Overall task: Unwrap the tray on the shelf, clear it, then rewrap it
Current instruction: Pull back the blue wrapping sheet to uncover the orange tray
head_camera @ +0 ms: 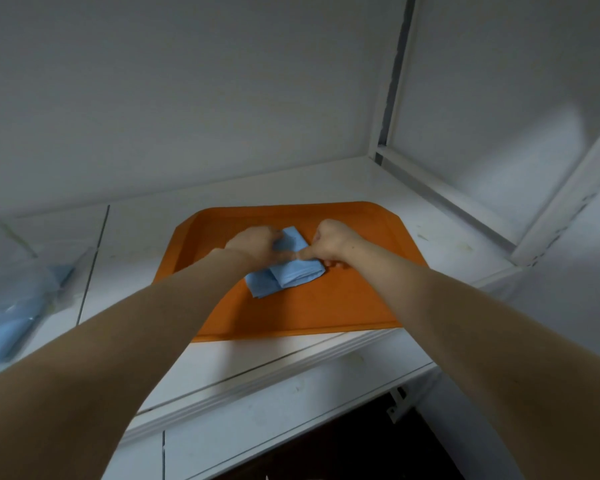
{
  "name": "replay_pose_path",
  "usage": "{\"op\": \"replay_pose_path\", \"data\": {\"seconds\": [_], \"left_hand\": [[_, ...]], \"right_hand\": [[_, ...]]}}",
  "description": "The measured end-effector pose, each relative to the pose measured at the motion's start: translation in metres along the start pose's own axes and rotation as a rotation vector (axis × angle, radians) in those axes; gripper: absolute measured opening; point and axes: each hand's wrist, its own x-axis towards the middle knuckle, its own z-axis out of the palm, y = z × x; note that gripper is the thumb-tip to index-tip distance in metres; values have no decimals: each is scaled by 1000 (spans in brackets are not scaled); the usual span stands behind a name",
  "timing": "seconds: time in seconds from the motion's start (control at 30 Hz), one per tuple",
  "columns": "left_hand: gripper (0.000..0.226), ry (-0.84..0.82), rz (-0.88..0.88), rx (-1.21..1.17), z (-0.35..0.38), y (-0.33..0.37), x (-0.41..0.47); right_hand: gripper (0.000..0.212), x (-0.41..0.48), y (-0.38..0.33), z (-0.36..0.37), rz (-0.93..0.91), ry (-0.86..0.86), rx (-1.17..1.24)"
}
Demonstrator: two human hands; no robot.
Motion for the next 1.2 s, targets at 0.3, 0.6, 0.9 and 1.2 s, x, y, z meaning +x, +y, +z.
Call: {"op": "replay_pose_path", "data": {"seconds": [0.3, 0.6, 0.9, 1.2], "left_hand": [[54, -10, 30, -127, 4, -6, 0], [39, 384, -99, -238, -18, -17, 3], [42, 135, -158, -140, -22, -21, 4], [77, -55, 31, 68, -17, -20, 1]], "right_hand": [[31, 13, -2, 2, 18, 56, -40], [15, 1, -13, -15, -143, 97, -4], [18, 1, -24, 10, -199, -91, 210], [25, -1, -23, 22, -59, -190, 101]]}}
